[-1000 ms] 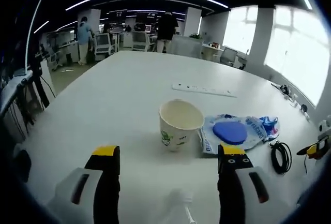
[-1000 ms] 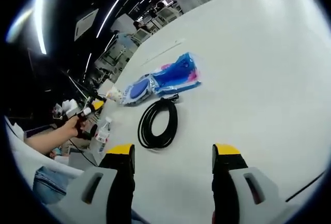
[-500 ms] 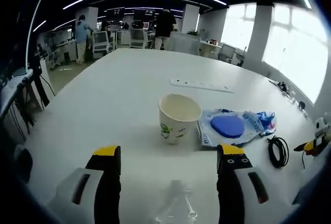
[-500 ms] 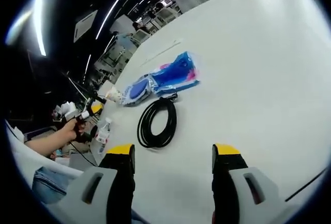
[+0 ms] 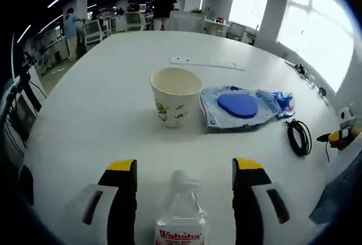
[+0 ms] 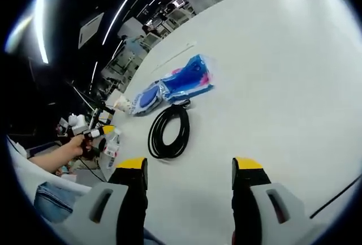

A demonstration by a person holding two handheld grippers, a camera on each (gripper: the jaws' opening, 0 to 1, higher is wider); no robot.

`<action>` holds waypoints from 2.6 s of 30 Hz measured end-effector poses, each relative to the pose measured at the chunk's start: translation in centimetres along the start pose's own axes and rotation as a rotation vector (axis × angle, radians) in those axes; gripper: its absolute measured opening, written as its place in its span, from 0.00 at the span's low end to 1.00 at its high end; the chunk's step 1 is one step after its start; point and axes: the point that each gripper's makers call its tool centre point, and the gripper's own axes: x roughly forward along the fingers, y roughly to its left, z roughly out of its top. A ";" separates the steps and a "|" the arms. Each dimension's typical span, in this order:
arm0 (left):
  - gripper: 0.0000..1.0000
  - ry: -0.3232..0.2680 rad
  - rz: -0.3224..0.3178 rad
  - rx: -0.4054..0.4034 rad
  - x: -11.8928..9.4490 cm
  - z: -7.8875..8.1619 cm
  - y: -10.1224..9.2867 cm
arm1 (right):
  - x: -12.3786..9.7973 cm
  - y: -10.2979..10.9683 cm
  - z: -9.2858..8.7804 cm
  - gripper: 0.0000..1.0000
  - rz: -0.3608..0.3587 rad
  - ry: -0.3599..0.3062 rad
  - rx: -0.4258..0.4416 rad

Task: Arrange the tabletop items into an orderly group along one side of the table until the central work area is clear of visible clutter.

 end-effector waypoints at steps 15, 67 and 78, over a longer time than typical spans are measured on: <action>0.43 0.098 -0.001 -0.010 0.8 -1.6 -0.2 | -0.2 -0.4 -0.4 0.59 -0.015 0.002 0.029; 0.19 -0.238 0.121 -0.129 -11.2 3.1 4.2 | -0.1 -0.9 -0.8 0.57 -0.013 0.003 0.065; 0.19 -0.399 0.113 -0.219 -11.1 7.2 6.4 | -0.4 -0.2 -0.1 0.58 0.000 -0.010 0.053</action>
